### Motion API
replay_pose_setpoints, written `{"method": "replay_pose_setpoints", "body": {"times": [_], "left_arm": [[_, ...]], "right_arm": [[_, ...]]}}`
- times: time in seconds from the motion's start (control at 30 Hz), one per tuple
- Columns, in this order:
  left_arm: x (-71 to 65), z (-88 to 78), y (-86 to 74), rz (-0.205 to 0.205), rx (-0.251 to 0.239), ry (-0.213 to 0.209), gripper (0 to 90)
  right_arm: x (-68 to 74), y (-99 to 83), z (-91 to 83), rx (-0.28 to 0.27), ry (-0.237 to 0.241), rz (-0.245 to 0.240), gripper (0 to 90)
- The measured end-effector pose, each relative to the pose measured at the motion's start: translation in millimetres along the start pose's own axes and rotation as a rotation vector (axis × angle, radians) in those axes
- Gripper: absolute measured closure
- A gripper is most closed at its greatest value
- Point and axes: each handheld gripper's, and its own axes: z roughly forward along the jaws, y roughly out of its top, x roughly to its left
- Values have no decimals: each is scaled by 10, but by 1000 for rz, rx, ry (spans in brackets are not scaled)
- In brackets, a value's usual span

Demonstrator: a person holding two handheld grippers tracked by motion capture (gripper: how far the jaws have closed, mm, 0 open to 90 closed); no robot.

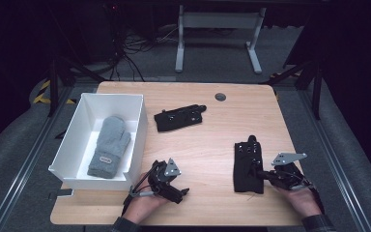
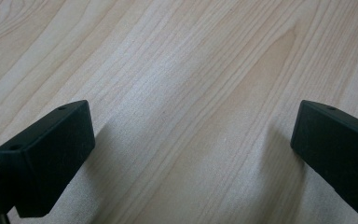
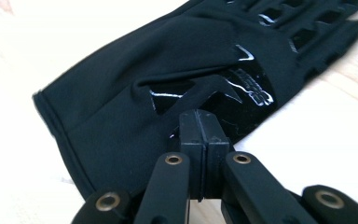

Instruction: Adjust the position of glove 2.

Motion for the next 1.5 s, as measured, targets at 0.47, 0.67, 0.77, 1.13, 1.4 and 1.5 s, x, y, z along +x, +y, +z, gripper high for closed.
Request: {"method": "replay_pose_setpoints", "body": {"times": [0.47, 0.67, 0.77, 1.13, 1.4, 1.5], "left_arm": [[3, 2, 2, 4, 0, 0, 0], [2, 2, 2, 3, 0, 1, 1], [2, 1, 2, 3, 0, 2, 0], [2, 1, 2, 3, 0, 2, 0], [1, 2, 1, 1, -1, 2, 1], [1, 2, 2, 1, 0, 1, 1]], "right_arm": [[-142, 407, 245, -104, 14, 16, 900], [-136, 367, 384, -64, 15, 1, 900], [-106, 350, 376, -63, 34, -16, 900], [255, 263, 327, -54, 113, -85, 900], [595, 250, 319, -39, 125, -152, 900], [572, 250, 322, -41, 140, -145, 900]]}}
